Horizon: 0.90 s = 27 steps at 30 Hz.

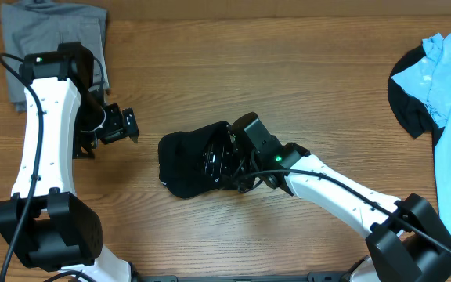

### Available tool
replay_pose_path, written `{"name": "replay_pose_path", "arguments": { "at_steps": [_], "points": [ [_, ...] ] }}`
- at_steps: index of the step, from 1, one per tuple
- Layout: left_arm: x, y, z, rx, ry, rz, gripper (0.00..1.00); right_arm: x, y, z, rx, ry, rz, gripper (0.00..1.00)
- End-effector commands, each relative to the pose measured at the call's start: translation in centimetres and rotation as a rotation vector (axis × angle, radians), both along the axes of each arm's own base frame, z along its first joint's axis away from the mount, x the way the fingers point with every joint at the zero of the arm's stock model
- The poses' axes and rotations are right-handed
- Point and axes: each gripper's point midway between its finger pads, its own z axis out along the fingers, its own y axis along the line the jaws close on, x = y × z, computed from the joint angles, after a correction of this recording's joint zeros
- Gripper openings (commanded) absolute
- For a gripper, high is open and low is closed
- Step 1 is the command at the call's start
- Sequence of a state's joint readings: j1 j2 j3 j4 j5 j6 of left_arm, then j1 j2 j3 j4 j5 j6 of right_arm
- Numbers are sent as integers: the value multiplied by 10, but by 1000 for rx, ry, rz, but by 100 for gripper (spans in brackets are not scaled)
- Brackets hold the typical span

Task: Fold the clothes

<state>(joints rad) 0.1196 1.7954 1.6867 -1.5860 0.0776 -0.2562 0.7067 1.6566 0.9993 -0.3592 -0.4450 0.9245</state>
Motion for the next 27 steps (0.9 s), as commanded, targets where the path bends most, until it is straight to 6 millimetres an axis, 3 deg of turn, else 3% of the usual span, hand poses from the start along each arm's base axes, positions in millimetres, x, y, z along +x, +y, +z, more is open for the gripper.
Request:
{"name": "replay_pose_path", "arguments": {
  "at_steps": [1, 5, 8, 12, 19, 22, 23, 25, 27],
  "points": [
    [-5, 0, -3, 6, 4, -1, 100, 5, 2, 8, 7, -6, -17, 74],
    [-6, -1, -7, 0, 12, 0, 100, 3, -19, -10, -115, 7, -53, 35],
    [-6, -2, -7, -3, 11, 0, 100, -1, -35, -21, -205, 8, -60, 18],
    [-6, -2, -7, -2, 12, 0, 100, -6, -60, -34, -338, 17, -82, 4],
    [-6, -2, -7, -3, 12, 0, 100, -9, -97, -46, -527, 6, -113, 4],
    [-6, -2, -7, -3, 12, 0, 100, -8, -109, -48, -590, -7, -129, 11],
    [-6, -2, -7, -3, 12, 0, 100, -8, -112, -49, -604, -14, -134, 21],
    [-6, -2, -7, -3, 12, 0, 100, -6, -114, -49, -617, -28, -125, 52],
    [-6, -3, -6, -8, 12, 0, 100, -5, -116, -48, -630, -46, -104, 64]
  ]
}}
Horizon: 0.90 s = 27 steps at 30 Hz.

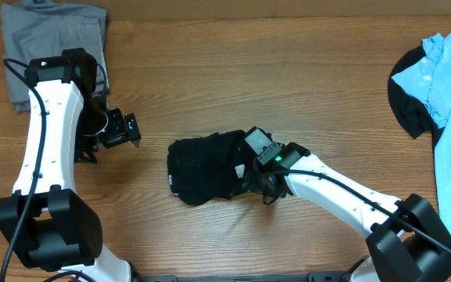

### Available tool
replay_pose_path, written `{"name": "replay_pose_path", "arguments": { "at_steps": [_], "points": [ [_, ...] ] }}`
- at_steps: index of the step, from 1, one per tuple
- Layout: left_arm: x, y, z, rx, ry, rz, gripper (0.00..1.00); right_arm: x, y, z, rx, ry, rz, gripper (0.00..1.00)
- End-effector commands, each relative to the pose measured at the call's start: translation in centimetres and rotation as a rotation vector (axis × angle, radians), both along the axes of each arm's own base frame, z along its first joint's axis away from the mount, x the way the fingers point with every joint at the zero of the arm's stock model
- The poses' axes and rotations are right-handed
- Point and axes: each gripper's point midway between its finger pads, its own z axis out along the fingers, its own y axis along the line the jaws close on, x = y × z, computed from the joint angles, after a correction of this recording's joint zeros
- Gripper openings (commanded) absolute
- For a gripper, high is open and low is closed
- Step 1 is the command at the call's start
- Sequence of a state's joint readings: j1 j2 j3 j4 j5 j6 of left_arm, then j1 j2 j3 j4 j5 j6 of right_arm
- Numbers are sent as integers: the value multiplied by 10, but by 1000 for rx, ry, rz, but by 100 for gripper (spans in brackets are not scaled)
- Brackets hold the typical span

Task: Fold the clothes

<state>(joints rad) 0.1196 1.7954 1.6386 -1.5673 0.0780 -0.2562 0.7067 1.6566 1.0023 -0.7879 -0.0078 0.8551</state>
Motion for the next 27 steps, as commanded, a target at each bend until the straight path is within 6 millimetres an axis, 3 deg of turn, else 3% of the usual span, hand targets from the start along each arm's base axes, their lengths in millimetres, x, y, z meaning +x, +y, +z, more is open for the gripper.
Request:
{"name": "replay_pose_path", "arguments": {
  "at_steps": [1, 5, 9, 13, 16, 26, 27],
  "points": [
    [0, -3, 5, -8, -18, 1, 100, 14, -7, 7, -51, -68, 29, 65],
    [0, -6, 5, -30, -23, -11, 100, 25, -29, 27, -149, -80, -14, 64],
    [2, -6, 5, -29, -30, -10, 100, 50, -48, 80, -173, -106, -82, 67],
    [4, -6, 4, -28, -38, -10, 100, 80, -53, 133, -119, -182, -94, 75],
    [4, -6, 4, -28, -38, -10, 100, 97, -40, 157, -27, -241, 11, 85],
    [5, -6, 4, -28, -41, -10, 100, 101, -40, 142, -14, -213, 34, 87],
    [5, -5, 4, -28, -42, -11, 100, 103, -38, 142, -5, -221, 39, 84]
  ]
}}
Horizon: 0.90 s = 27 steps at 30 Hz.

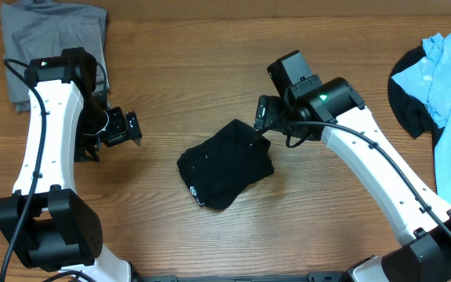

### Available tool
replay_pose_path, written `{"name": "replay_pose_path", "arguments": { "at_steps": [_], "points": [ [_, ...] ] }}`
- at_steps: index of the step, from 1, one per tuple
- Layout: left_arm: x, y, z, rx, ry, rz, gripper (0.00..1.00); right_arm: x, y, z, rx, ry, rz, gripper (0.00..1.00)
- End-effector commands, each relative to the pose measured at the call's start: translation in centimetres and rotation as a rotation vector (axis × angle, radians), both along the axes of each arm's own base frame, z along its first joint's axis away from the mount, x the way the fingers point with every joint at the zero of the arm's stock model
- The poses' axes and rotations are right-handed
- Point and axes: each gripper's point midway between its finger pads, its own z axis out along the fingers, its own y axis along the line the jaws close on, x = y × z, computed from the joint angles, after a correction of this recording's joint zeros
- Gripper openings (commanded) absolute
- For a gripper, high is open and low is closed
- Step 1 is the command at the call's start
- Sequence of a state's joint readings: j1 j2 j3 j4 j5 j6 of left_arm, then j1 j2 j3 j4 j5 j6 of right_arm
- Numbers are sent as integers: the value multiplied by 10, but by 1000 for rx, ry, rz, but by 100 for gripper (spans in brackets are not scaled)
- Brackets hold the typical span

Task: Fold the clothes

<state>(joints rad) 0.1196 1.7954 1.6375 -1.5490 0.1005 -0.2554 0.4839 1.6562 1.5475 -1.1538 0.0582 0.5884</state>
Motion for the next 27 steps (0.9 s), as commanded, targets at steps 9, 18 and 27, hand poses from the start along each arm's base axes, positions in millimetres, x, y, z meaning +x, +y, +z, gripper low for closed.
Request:
{"name": "replay_pose_path", "arguments": {
  "at_steps": [9, 18, 27],
  "points": [
    [1, -2, 5, -7, -25, -13, 100, -5, 65, -15, 247, 56, 362, 50],
    [2, -2, 5, -6, -29, -13, 100, -37, 128, -72, 441, 241, 572, 10],
    [2, -2, 5, -7, -28, -13, 100, -41, 126, -149, 416, 380, 603, 12]
  ]
}}
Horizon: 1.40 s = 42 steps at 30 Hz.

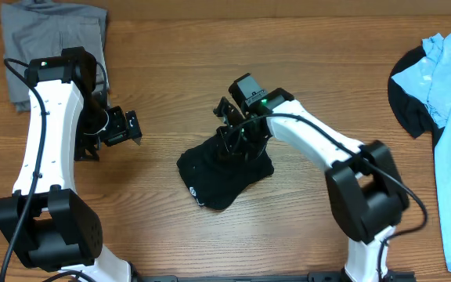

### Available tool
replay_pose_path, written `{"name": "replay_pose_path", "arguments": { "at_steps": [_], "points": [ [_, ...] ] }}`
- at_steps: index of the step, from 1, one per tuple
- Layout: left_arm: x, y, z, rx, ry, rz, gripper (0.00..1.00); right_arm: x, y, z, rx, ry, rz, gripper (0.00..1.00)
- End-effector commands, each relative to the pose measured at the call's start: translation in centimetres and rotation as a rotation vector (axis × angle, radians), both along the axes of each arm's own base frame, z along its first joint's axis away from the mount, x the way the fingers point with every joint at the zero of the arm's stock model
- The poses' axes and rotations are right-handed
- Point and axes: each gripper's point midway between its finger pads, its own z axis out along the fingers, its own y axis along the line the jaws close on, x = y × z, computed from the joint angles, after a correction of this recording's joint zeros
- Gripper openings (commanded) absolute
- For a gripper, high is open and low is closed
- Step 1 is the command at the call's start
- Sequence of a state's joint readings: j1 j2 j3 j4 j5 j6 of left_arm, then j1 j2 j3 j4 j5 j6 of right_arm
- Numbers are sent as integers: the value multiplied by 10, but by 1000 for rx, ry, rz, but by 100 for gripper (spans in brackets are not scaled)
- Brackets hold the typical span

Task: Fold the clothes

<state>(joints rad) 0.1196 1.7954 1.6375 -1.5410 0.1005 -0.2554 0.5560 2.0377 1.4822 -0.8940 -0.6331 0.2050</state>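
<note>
A crumpled black garment (224,174) lies in a loose folded bundle at the middle of the wooden table. My right gripper (229,129) points down at the bundle's upper edge, its fingers apparently spread and touching the cloth; the overhead view does not show cloth pinched between them. My left gripper (125,127) hovers open over bare wood well to the left of the bundle, holding nothing.
A folded grey garment (53,35) lies at the far left corner, partly under the left arm. A light blue T-shirt on top of a black one (445,102) is spread at the right edge.
My right gripper has moved left and down, from the bundle's upper right corner to its upper edge, with the wrist turned. The black garment and the left arm stay as they were.
At first my right gripper was low in the black garment, which lay bunched left of centre. Then the bundle sat slightly further right, with the gripper at its right side. Later the gripper stood clear at the upper right corner. Now it is on the top edge.
</note>
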Motion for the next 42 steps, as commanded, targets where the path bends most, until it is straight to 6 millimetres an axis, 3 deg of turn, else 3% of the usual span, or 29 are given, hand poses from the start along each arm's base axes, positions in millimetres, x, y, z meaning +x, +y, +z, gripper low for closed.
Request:
{"name": "replay_pose_path", "arguments": {
  "at_steps": [1, 4, 7, 11, 15, 16, 17, 18, 19, 20, 23, 27, 34, 38, 40, 42],
  "points": [
    [0, -2, 5, -7, -20, -13, 100, 5, -20, -45, -115, 41, -23, 12],
    [-1, -2, 5, -8, -18, -14, 100, 18, -53, -67, -283, 50, -136, 10],
    [0, -2, 5, -7, -20, -14, 100, 31, -76, -65, -352, 35, -215, 8],
    [1, -2, 5, -6, -25, -14, 100, 41, -85, -37, -335, 16, -251, 9],
    [2, -2, 5, -6, -29, -14, 100, 45, -85, 10, -293, -49, -266, 17],
    [2, -2, 5, -6, -29, -14, 100, 45, -85, 26, -276, -75, -271, 25],
    [2, -2, 5, -6, -30, -13, 100, 44, -86, 40, -263, -97, -274, 46],
    [2, -2, 5, -7, -31, -13, 100, 42, -86, 51, -250, -116, -277, 75],
    [3, -4, 5, -18, -32, -15, 100, 39, -88, 67, -235, -141, -281, 97],
    [4, -9, 5, -39, -37, -19, 100, 37, -89, 76, -227, -155, -283, 100],
    [10, -38, 9, -173, -85, -113, 100, 31, -91, 86, -220, -167, -277, 100],
    [15, -76, 4, -274, -118, -191, 100, 25, -90, 85, -208, -182, -196, 100],
    [6, -127, -49, -285, -88, -211, 100, 17, -87, 71, -186, -194, -106, 99],
    [-5, -148, -73, -293, -81, -237, 100, 16, -87, 55, -187, -178, -133, 86],
    [-8, -157, -82, -292, -84, -245, 100, 19, -85, 44, -181, -171, -178, 70],
    [-9, -162, -86, -292, -88, -238, 100, 21, -84, 36, -176, -171, -199, 66]
  ]
}}
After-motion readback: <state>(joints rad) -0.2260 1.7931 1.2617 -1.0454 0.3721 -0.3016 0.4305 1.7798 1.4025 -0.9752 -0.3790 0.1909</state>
